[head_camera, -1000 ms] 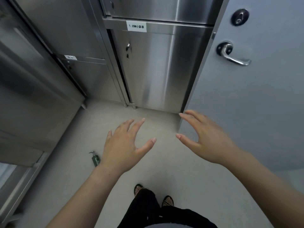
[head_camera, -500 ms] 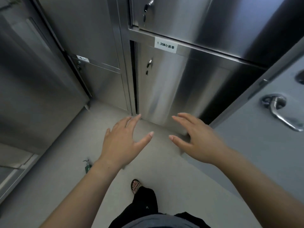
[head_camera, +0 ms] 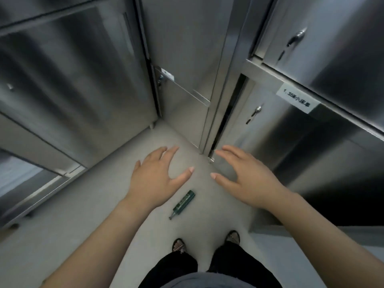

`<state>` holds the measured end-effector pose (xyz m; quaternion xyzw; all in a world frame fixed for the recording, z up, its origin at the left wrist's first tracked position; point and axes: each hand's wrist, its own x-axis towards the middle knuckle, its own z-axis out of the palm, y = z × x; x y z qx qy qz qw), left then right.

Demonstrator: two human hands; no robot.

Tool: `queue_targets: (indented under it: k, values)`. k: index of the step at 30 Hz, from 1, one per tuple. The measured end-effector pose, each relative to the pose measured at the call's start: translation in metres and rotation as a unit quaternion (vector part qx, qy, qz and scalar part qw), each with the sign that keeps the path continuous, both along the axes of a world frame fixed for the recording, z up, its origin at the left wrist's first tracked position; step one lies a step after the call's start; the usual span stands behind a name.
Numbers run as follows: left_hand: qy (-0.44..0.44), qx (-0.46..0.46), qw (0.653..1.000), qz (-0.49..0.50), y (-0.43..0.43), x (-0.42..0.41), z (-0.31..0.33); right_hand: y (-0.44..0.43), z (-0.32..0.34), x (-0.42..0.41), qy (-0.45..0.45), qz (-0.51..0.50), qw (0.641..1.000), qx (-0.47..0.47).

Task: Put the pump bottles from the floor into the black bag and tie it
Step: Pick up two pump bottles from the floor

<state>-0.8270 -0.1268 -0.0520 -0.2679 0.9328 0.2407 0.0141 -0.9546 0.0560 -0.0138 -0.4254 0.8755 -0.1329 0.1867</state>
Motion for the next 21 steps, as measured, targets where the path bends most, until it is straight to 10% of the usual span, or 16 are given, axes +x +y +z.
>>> queue_targets:
  k: [21]
  values:
    - [-0.126,0.060,0.920,0.365,0.007,0.018,-0.169,-0.144,-0.205,-0.087,-0.101,0.388,0.914,0.055]
